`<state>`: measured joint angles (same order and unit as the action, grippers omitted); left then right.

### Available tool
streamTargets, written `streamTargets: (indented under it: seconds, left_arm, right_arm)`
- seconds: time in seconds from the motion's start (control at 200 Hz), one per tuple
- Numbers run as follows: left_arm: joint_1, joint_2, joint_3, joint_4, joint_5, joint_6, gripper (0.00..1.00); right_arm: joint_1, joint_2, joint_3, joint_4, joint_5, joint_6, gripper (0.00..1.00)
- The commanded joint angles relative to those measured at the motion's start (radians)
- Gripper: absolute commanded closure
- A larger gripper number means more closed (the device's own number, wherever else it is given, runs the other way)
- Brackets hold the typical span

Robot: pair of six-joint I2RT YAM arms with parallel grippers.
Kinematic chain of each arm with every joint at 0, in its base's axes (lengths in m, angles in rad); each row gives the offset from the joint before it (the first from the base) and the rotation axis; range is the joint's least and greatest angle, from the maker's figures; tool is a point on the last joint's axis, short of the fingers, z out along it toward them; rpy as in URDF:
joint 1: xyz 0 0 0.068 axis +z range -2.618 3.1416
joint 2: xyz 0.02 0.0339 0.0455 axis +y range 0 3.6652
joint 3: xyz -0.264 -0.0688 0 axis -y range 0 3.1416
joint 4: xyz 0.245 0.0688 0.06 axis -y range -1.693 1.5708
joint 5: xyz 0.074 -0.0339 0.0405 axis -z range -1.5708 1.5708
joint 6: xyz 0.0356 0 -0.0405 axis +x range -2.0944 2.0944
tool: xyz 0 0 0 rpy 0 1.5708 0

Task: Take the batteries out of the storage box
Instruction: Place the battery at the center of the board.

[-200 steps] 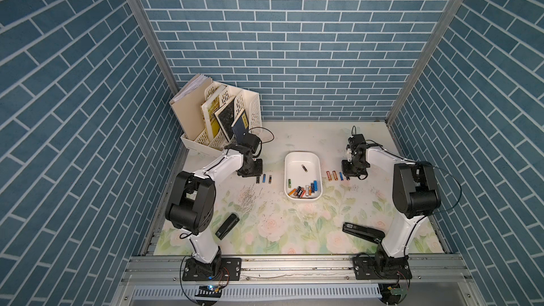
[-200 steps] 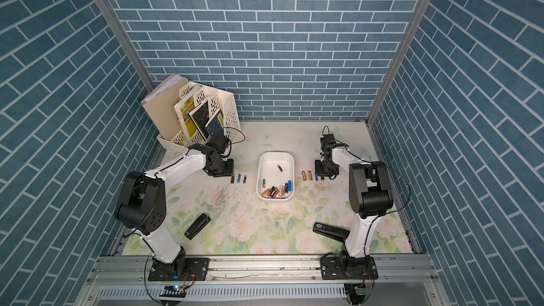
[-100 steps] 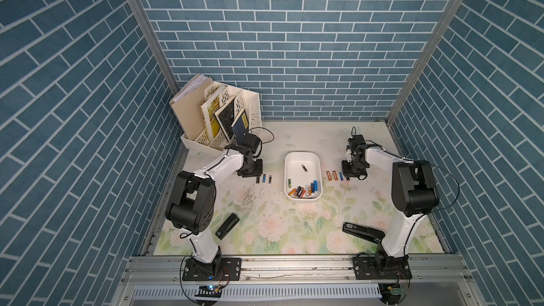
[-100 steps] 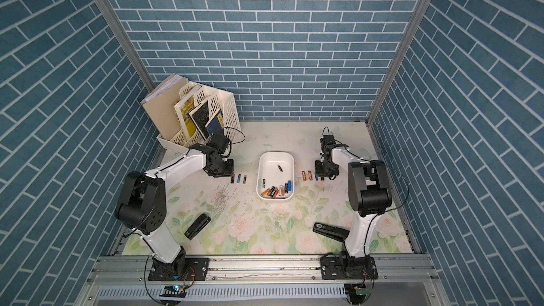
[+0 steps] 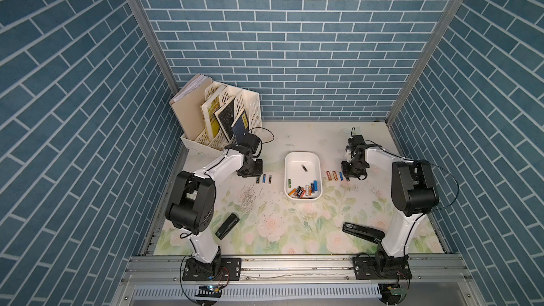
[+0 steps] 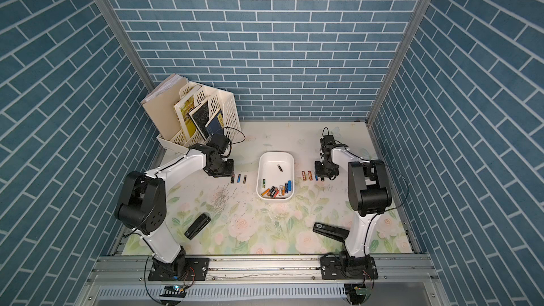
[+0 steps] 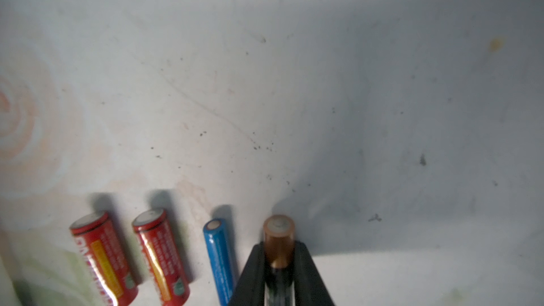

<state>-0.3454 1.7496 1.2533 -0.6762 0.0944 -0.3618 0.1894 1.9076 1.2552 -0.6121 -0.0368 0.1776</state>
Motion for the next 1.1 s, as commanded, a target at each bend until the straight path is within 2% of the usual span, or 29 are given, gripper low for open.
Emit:
streamTargets:
  seconds: [0.0,0.92,1.095]
  left_arm:
    - [-0.003,0.017,0.015,-0.014,-0.005,0.003,0.61]
    - [-0.013,0.014,0.038,-0.022,-0.007,-0.001,0.6]
    - [-0.038,0.016,0.08,-0.034,-0.048,-0.02,0.6]
  right_arm:
    - [-0.005,0.023,-0.011,-0.006,0.007,-0.02,0.79]
    - [-0.005,-0.016,0.05,-0.042,0.01,-0.015,0.72]
    - [-0.005,-0.036,0.075,-0.058,-0.002,-0.011,0.72]
